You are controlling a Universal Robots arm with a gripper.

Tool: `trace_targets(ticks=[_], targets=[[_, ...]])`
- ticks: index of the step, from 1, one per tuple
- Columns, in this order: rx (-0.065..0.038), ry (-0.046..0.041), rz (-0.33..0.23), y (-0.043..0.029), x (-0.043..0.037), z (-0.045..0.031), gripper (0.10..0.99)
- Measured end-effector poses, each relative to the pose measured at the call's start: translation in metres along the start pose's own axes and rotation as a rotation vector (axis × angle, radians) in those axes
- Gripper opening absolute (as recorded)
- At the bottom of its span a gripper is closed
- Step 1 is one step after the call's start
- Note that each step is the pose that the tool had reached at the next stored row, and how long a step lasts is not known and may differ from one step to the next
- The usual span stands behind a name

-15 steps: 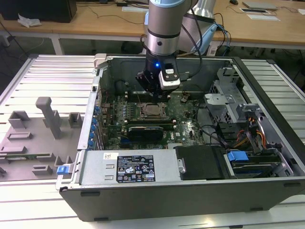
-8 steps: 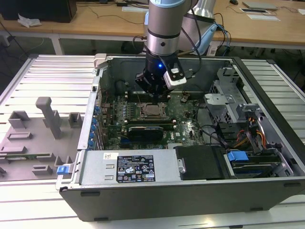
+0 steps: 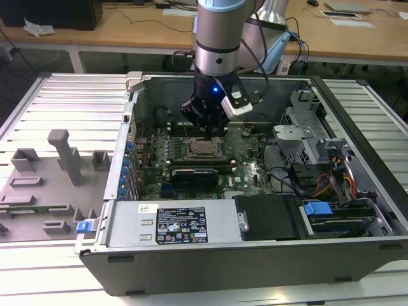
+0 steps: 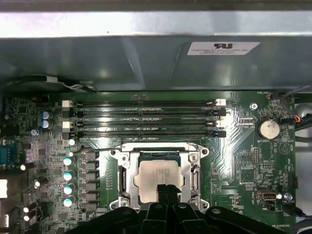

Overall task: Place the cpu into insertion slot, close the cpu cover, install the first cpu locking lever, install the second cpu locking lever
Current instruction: 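Close the cpu cover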

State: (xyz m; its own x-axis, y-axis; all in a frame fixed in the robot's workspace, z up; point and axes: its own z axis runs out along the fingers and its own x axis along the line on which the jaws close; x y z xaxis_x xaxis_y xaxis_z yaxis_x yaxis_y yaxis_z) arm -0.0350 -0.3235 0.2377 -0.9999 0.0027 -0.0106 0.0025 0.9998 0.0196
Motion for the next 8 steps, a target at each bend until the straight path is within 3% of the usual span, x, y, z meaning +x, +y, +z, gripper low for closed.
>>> trace_targets(ticks=[8], targets=[[0.001, -0.0015, -0.056, -0.0005, 0.0034, 0.0021, 0.106]])
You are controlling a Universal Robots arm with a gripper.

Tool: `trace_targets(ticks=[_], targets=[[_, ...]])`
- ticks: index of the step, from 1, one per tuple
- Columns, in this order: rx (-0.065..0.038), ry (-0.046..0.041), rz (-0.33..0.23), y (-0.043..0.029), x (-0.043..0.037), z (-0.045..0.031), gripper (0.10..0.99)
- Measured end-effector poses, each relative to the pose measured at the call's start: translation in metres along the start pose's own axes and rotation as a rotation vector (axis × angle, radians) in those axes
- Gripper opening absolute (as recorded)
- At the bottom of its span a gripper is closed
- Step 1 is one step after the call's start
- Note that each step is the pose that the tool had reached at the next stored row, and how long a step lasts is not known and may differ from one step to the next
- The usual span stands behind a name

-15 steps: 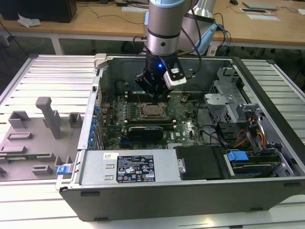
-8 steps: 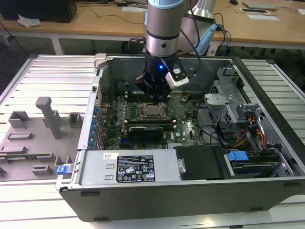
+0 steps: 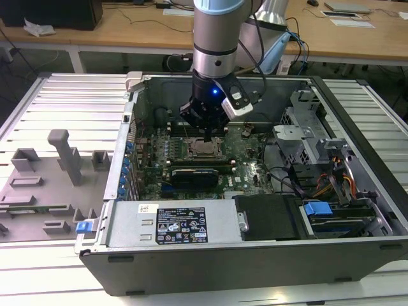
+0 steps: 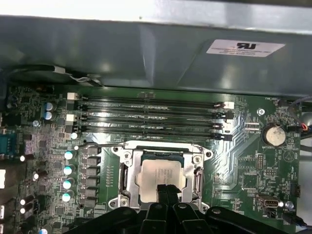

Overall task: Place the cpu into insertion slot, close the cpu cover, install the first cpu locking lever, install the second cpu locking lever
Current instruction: 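Close the cpu cover, then install the first cpu locking lever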

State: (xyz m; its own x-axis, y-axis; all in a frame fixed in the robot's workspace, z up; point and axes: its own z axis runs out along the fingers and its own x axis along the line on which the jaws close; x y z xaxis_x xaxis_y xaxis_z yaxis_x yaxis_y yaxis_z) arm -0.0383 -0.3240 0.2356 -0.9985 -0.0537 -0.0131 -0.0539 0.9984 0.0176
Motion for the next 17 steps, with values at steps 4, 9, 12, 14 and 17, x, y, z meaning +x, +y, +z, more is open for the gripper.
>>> trace_targets(ticks=[4, 9, 12, 14, 17], targets=[[0.000, -0.0001, 0.000, 0.0002, 0.0000, -0.0062, 0.106], [0.000, -0.0001, 0.000, 0.0001, 0.0000, -0.0067, 0.106], [0.000, -0.0002, 0.000, 0.0001, 0.0000, -0.0071, 0.106], [0.000, -0.0002, 0.000, 0.0002, -0.0001, -0.0074, 0.106], [0.000, -0.0002, 0.000, 0.0002, 0.0000, -0.0076, 0.106]])
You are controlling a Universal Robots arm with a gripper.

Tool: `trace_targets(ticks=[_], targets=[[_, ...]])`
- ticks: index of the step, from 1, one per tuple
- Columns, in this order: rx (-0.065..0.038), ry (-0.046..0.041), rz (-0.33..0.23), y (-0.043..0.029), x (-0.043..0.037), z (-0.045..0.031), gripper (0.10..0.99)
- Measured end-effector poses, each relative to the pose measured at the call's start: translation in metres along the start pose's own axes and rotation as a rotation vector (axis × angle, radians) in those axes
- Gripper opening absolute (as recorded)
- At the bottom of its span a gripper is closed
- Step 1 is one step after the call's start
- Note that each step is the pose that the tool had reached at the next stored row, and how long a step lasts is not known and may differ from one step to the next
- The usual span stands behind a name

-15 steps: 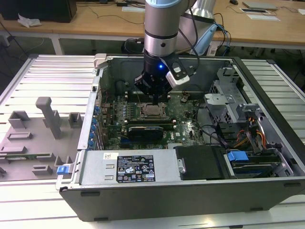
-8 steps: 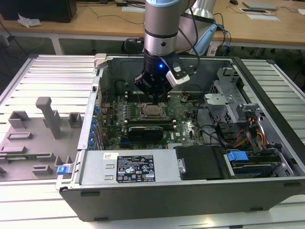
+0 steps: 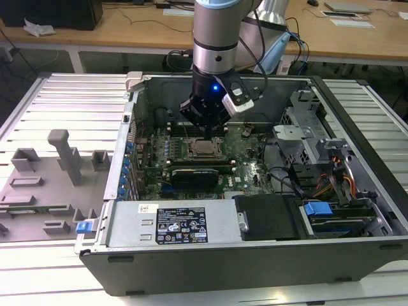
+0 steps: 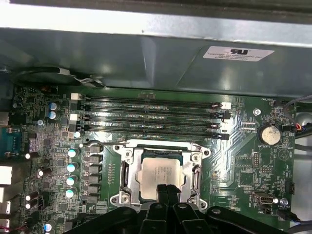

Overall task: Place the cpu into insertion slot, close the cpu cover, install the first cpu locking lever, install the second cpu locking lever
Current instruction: 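Install the first cpu locking lever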

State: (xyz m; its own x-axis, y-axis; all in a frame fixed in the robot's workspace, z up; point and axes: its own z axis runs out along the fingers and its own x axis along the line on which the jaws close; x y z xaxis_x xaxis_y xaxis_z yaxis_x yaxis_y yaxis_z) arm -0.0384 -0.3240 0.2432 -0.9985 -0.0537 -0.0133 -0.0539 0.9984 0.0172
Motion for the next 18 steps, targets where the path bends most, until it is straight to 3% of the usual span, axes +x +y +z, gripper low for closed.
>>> trace_targets(ticks=[3, 7, 11, 16, 18], targets=[[0.000, 0.0000, 0.000, 0.0004, 0.0020, -0.0001, 0.106], [0.000, -0.0006, 0.000, 0.0028, 0.0127, -0.0002, 0.106], [0.000, -0.0020, 0.000, 0.0066, 0.0348, -0.0004, 0.106], [0.000, -0.0030, 0.001, 0.0081, 0.0486, -0.0005, 0.106], [0.000, -0.0035, 0.001, 0.0083, 0.0504, -0.0008, 0.106]])
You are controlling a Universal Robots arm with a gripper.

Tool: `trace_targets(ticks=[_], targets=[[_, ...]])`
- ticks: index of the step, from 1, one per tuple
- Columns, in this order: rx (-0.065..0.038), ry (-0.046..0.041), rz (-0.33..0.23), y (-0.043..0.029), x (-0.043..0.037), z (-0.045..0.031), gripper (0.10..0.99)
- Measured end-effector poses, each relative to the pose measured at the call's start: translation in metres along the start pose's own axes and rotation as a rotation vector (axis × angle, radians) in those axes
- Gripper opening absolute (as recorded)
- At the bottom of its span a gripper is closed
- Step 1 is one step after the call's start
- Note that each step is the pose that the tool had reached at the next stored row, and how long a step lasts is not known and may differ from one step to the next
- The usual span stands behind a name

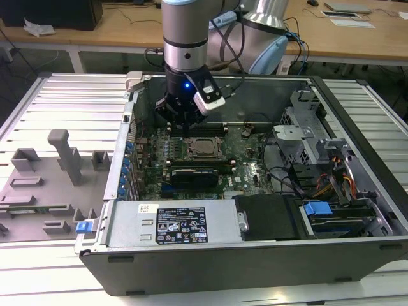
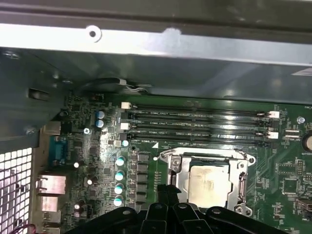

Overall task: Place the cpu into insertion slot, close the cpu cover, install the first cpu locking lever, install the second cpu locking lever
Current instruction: 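Install the first cpu locking lever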

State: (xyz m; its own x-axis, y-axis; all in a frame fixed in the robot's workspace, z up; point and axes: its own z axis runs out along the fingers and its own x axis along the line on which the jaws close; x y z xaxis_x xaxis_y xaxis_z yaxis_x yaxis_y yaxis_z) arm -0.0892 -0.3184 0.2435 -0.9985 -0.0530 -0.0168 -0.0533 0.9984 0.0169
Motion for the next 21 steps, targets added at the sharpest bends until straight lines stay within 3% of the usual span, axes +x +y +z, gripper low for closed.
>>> trace_targets(ticks=[6, 11, 13, 14, 17, 21], targets=[[0.000, -0.0027, 0.000, 0.0002, 0.0002, -0.0080, 0.106], [-0.002, -0.0241, 0.000, 0.0010, 0.0137, -0.0083, 0.106], [-0.016, -0.0354, 0.000, 0.0012, 0.0172, -0.0083, 0.106], [-0.029, -0.0434, 0.000, 0.0013, 0.0197, -0.0084, 0.106], [-0.054, -0.0592, -0.001, 0.0015, 0.0247, -0.0084, 0.106], [-0.084, -0.0730, -0.001, 0.0018, 0.0292, -0.0082, 0.106]])
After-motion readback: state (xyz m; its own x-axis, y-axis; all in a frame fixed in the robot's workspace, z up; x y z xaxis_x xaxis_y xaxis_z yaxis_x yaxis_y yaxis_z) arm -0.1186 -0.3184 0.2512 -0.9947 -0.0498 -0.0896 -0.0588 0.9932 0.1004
